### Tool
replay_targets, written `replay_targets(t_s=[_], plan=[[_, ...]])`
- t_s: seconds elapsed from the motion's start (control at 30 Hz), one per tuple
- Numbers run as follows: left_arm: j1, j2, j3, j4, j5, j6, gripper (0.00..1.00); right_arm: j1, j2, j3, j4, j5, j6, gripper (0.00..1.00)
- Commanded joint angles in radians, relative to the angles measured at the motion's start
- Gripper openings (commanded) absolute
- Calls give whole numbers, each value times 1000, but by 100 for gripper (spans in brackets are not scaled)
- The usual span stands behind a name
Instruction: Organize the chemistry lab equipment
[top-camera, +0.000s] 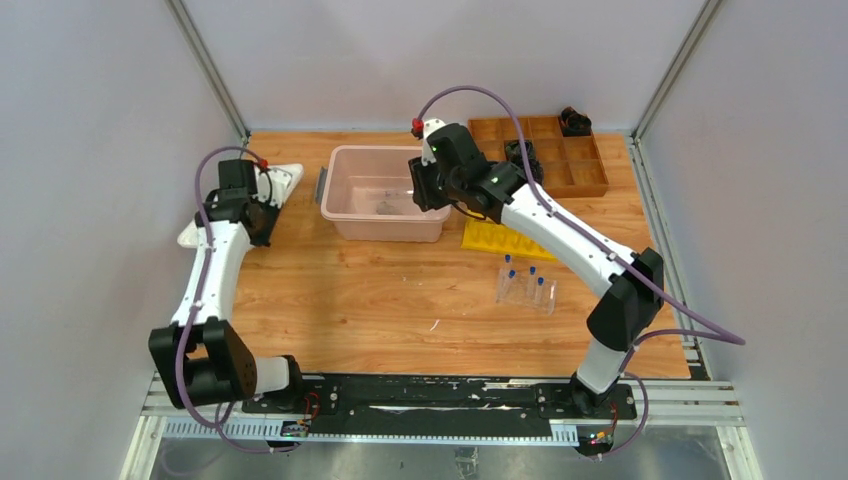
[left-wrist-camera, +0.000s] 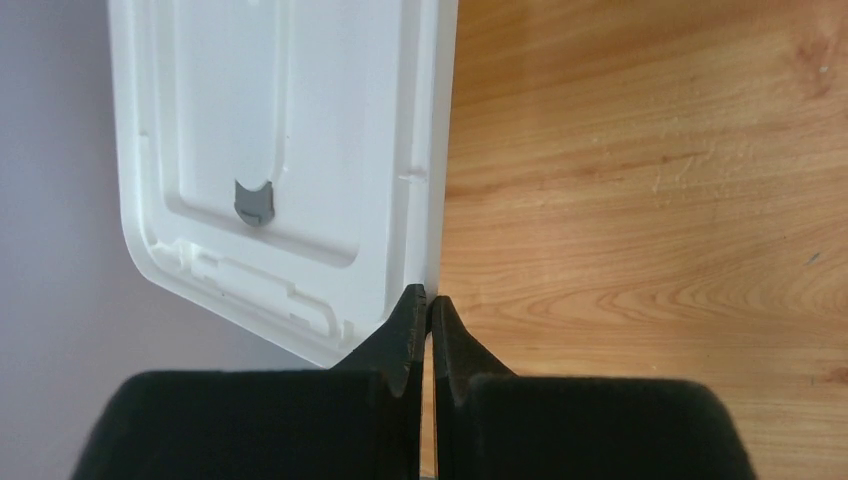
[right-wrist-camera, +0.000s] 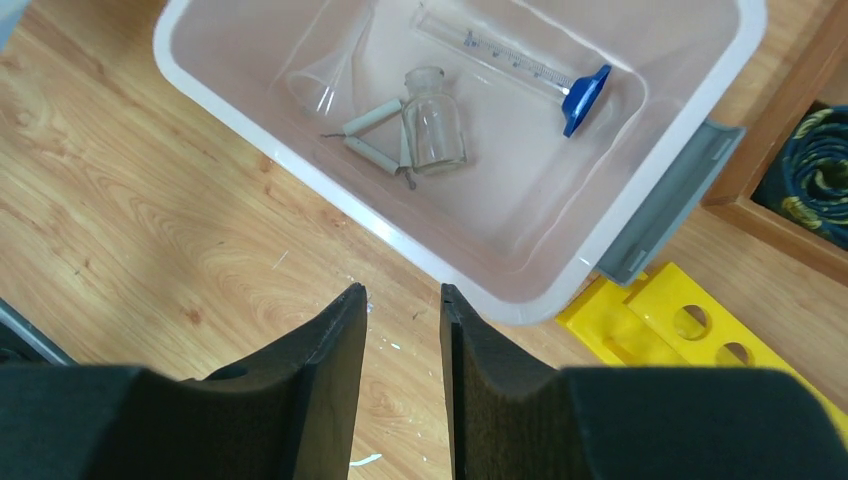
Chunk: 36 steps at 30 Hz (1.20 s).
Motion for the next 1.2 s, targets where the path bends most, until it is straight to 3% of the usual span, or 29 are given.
replay_targets(t_s=[0.0,0.2,0.37,0.43,0.53,0.73,0.87,1.17], plan=[[-2,-120,129,-109,-40,61,0,7,-74,-8,18,10,-39,38],[-65,-252,213,-283,23,178,0,8,-183,-130,229,-176,-233,48],[-208,-339,280,-417,35,306,0,36,-329,-298,509,-356,-520,70],[-251,-356,311,-466,60,342,0,85,-362,-357,607,-351,-695,81],[-312,-361,362,-528,99,377,0,158,-359,-386,621,-315,-917,90],[-409,-322,441,-589,109,387,0,306,-312,-434,621,-262,-1193,95],[-463,-311,448,-611,102,388,0,381,-237,-441,691,-149,-1323,95],[-499,-310,472,-626,124,395,0,393,-61,-359,714,-53,-1426,89]])
